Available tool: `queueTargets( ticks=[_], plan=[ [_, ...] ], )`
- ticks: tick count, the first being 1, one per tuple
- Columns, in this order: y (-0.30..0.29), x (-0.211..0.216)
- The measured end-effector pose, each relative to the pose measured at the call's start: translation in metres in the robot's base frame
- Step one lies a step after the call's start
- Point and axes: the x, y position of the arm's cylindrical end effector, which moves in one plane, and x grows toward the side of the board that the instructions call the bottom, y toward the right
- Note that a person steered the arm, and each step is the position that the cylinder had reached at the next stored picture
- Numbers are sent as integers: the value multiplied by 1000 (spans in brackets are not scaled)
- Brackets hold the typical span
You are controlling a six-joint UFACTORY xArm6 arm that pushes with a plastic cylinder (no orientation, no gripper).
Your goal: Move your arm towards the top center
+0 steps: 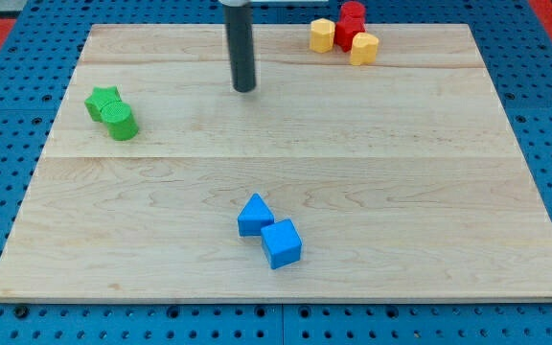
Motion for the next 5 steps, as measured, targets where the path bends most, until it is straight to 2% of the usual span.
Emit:
queueTargets(
  ticks=[1,5],
  plan=[
    [33,8],
    [36,8]
  ],
)
